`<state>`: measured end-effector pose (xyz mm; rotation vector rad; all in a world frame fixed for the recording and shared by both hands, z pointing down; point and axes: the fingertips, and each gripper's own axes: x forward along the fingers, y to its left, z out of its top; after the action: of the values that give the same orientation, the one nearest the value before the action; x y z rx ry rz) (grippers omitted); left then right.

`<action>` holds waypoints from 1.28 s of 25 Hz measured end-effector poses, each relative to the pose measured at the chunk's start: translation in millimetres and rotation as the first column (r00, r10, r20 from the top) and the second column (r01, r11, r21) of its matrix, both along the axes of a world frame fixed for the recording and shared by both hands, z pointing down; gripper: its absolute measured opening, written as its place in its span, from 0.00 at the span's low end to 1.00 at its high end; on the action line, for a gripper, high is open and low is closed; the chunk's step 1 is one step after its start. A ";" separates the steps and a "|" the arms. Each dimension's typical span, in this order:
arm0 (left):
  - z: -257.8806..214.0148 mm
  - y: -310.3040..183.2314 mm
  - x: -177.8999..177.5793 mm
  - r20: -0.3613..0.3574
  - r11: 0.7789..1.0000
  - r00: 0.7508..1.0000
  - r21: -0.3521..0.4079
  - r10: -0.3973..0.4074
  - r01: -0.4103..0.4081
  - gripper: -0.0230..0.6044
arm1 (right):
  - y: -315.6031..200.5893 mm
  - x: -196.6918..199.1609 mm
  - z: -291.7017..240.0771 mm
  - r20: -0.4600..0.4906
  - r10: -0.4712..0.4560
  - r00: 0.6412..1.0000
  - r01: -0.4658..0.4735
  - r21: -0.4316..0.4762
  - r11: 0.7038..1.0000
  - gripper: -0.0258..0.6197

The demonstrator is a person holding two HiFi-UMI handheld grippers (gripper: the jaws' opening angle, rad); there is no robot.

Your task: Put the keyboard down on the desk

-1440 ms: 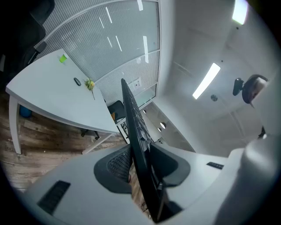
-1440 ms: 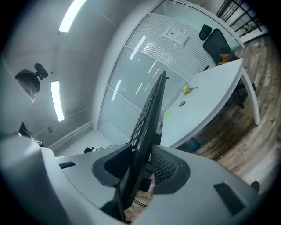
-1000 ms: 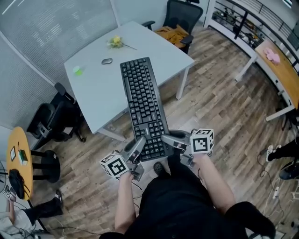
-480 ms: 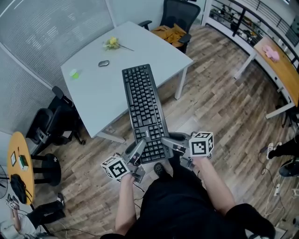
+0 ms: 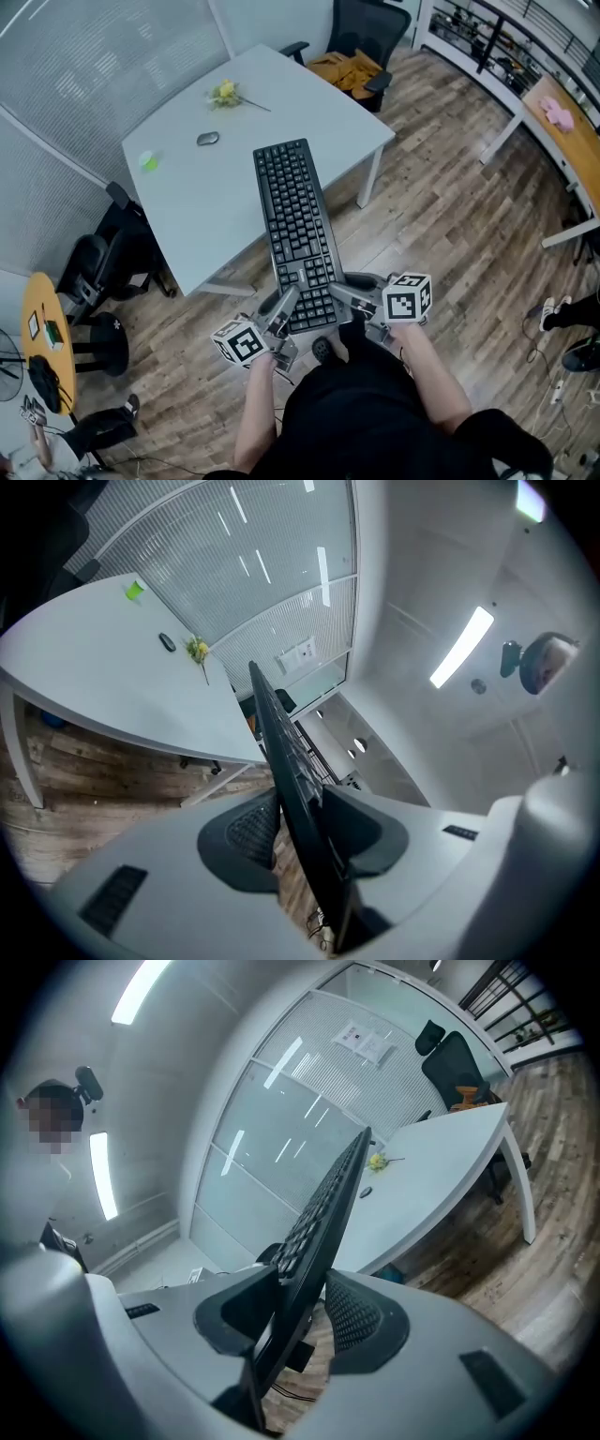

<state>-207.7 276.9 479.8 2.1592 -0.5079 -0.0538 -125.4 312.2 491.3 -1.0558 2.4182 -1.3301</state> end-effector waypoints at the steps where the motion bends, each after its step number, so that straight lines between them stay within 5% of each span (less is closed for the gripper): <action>1: 0.1 -5.4 4.4 0.008 1.000 1.000 -0.001 0.000 0.000 0.23 | -5.3 4.1 1.0 -0.003 -0.003 1.000 0.003 -0.001 1.000 0.30; 9: -5.3 -83.6 86.8 0.037 0.999 0.999 -0.019 -0.029 0.030 0.23 | -85.5 87.9 -4.7 -0.003 -0.023 1.000 0.023 -0.011 1.000 0.30; 17: 0.4 -82.9 86.7 0.038 0.999 0.998 0.025 -0.047 0.046 0.24 | -85.5 88.2 1.3 -0.021 -0.034 0.999 0.034 0.018 0.999 0.30; 32: 23.7 -102.5 99.5 0.059 0.995 0.994 -0.032 -0.096 0.098 0.24 | -107.5 102.5 22.8 -0.025 -0.082 0.996 0.081 -0.041 0.996 0.30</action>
<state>-108.2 174.4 503.5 2.1061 -0.6425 -0.0359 -22.9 204.7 514.1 -1.0011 2.4887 -1.4038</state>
